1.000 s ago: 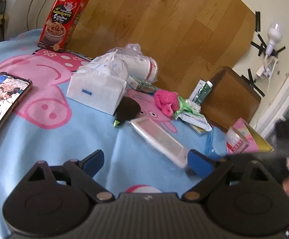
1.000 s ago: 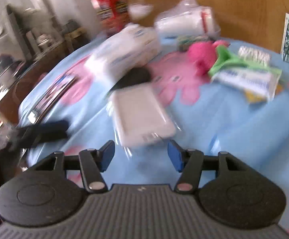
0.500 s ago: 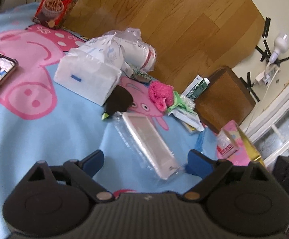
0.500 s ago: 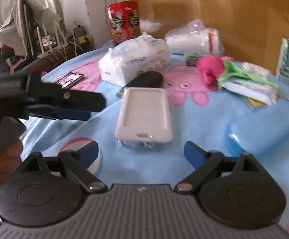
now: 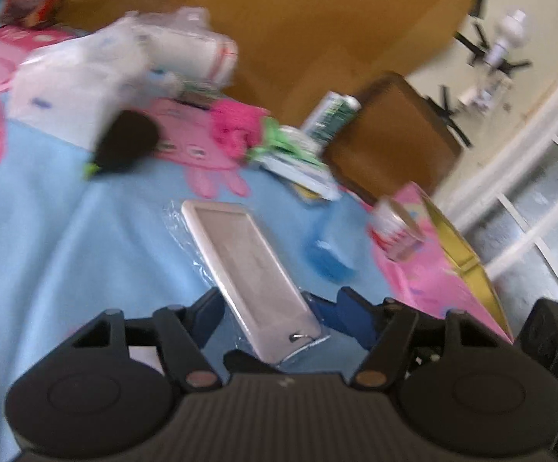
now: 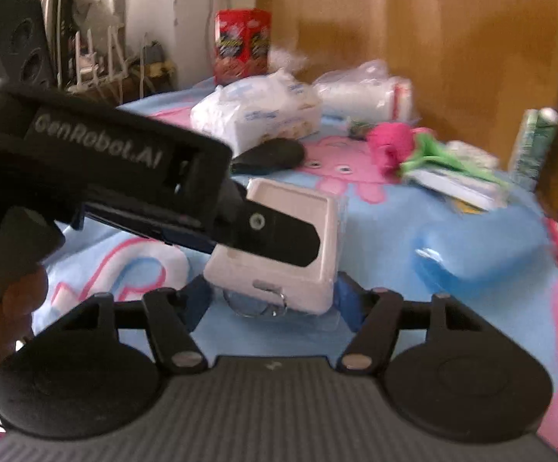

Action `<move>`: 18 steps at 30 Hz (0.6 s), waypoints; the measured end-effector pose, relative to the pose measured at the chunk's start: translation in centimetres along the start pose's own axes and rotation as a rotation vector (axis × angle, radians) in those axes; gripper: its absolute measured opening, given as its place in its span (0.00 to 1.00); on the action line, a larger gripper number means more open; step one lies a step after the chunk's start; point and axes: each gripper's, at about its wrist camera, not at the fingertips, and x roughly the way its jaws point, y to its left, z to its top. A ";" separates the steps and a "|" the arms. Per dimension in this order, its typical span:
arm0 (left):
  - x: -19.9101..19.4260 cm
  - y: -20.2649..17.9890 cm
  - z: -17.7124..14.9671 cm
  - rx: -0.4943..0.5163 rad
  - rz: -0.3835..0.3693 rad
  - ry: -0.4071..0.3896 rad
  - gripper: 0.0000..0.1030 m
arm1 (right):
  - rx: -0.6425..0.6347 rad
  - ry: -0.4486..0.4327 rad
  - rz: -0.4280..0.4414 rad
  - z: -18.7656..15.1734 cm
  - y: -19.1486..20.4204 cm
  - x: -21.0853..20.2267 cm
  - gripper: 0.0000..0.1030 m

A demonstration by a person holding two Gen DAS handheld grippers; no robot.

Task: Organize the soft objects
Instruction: 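Grasp the white phone case with the left tool and lift it over the pink tin, then open the left tool to drop the phone case into the tin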

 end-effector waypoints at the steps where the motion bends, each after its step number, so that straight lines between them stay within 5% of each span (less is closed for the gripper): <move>1: 0.1 -1.0 0.1 0.023 -0.010 -0.002 0.63 | -0.009 -0.033 -0.035 -0.4 -0.1 -1.2 0.68; 10: 6.0 -15.7 2.9 0.311 -0.153 0.008 0.63 | 0.059 -0.251 -0.346 -0.9 -6.9 -10.0 0.68; 18: 15.9 -27.3 0.9 0.433 -0.325 0.118 0.63 | 0.230 -0.258 -0.588 -4.7 -16.6 -17.0 0.68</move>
